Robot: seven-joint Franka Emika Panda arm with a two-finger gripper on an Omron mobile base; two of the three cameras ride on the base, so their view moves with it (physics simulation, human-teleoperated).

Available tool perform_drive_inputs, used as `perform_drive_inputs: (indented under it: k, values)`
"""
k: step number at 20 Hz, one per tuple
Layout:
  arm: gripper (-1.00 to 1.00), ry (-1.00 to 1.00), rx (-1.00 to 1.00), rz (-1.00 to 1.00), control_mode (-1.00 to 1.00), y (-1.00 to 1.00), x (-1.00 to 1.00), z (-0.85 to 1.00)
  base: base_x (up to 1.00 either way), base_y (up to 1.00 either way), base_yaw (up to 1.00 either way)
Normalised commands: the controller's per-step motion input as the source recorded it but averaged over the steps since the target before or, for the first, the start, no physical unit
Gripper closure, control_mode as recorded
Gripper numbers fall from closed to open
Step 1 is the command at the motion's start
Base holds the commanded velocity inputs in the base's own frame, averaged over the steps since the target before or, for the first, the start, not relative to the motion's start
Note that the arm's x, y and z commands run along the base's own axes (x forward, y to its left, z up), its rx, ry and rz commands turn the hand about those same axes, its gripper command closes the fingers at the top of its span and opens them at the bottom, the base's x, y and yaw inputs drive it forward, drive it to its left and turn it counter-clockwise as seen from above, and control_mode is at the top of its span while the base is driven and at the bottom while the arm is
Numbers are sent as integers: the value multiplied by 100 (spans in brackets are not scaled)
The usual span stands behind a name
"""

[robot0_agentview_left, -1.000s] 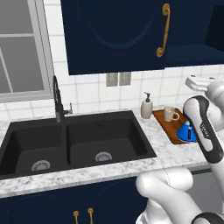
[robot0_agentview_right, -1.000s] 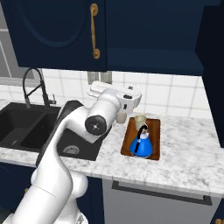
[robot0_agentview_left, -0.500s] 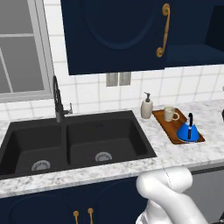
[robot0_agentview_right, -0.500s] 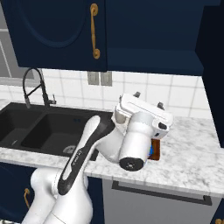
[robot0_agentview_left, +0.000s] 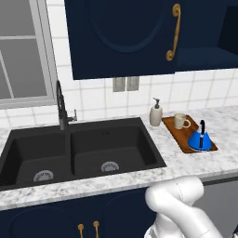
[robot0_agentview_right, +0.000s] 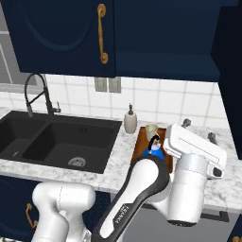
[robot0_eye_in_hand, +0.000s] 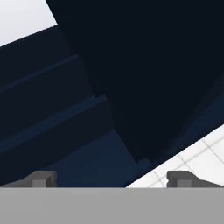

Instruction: Pick the kettle from the counter and place it on the tray. Then pick the mug from the cabinet and place it on the tray. Then close the cabinet doors.

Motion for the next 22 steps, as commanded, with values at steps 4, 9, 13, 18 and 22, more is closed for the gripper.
perform_drive_inputs:
  k: [4,9,13,18,22]
  values:
    - [-100,0,13,0,-100,-94,-36,-8,0,0,0]
    - [-100,2,15,6,-100,-85,0,-66,0,0,0]
    - [-100,6,16,10,-100,-89,9,-60,0,0,0]
    - [-100,1,14,19,-100,-70,13,3,0,0,0]
    - [-100,-6,5,34,-100,-18,19,20,0,0,0]
